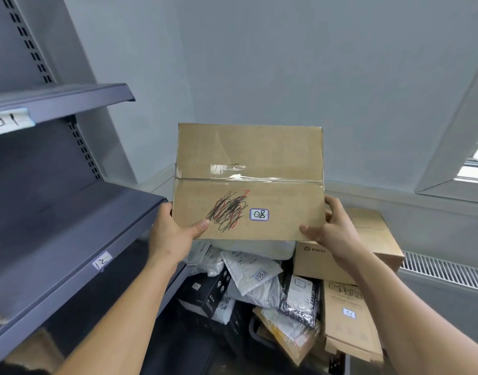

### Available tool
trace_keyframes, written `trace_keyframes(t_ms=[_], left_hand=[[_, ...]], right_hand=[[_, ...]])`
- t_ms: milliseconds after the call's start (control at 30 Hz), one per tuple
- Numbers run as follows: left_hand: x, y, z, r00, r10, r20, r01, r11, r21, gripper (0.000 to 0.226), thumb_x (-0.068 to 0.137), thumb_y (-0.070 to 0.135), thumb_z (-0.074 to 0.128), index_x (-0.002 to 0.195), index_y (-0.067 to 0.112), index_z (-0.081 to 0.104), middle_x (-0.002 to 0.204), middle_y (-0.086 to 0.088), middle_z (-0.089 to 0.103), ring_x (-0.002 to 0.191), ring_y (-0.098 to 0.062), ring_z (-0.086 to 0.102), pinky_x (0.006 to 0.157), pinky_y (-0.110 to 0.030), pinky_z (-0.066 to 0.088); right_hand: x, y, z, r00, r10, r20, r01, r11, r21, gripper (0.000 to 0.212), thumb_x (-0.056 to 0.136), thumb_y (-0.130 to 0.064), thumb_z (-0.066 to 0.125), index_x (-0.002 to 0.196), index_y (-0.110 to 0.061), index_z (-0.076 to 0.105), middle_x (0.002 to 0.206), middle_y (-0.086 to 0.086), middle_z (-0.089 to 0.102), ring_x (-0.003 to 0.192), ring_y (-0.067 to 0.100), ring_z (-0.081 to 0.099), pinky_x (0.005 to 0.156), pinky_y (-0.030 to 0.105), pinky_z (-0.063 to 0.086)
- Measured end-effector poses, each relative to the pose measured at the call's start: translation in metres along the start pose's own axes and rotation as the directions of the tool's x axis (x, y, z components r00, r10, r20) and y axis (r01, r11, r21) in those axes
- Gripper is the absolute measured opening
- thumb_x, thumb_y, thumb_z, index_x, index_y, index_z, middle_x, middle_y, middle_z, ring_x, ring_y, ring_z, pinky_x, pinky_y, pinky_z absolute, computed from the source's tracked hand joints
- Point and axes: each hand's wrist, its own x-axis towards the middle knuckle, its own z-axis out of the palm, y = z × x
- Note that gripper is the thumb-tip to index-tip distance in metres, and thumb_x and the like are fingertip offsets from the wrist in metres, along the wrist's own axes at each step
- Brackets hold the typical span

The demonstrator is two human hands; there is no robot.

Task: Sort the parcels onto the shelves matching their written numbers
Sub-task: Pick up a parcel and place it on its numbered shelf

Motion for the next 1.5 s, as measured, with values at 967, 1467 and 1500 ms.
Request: trace_keyframes(t_ms=[967, 1467, 1500], left_hand=[[-0.270, 0.003, -0.035, 0.895, -0.258, -0.365, 0.250, 0.966, -0.069, 0.061, 0.070, 0.031, 0.090, 0.114, 0.029, 0.048, 0.104, 0.016, 0.062, 0.099, -0.017, 0.061, 0.089, -0.044, 0.053], [-0.408, -0.020, -0.117, 0.719, -0.377, -0.583, 0.354, 0.922, -0.160, 0.057, 0.072, 0.026, 0.089, 0.113, 0.029, 0.050, 0.102, 0.019, 0.064, 0.097, -0.008, 0.062, 0.084, -0.037, 0.051], [-0.417, -0.022, -0.125, 0.712, -0.379, -0.591, 0.357, 0.920, -0.160, 0.057, 0.072, 0.027, 0.089, 0.114, 0.029, 0.050, 0.102, 0.018, 0.064, 0.097, -0.008, 0.062, 0.084, -0.037, 0.052]], right_hand=[[-0.124, 0.017, -0.040, 0.928, -0.034, 0.370, 0.063, 0.996, -0.066, 0.066, 0.091, -0.007, 0.069, 0.143, -0.035, 0.039, 0.123, -0.009, 0.061, 0.114, 0.017, 0.061, 0.097, 0.044, 0.053], [-0.222, 0.018, 0.028, 0.767, -0.021, 0.641, 0.117, 0.987, -0.107, 0.072, 0.091, -0.013, 0.070, 0.151, -0.030, 0.033, 0.135, -0.009, 0.054, 0.123, 0.017, 0.055, 0.104, 0.048, 0.048], [-0.231, 0.019, 0.034, 0.756, -0.025, 0.654, 0.123, 0.987, -0.104, 0.071, 0.092, -0.012, 0.069, 0.151, -0.029, 0.033, 0.135, -0.009, 0.054, 0.122, 0.015, 0.056, 0.104, 0.046, 0.049]])
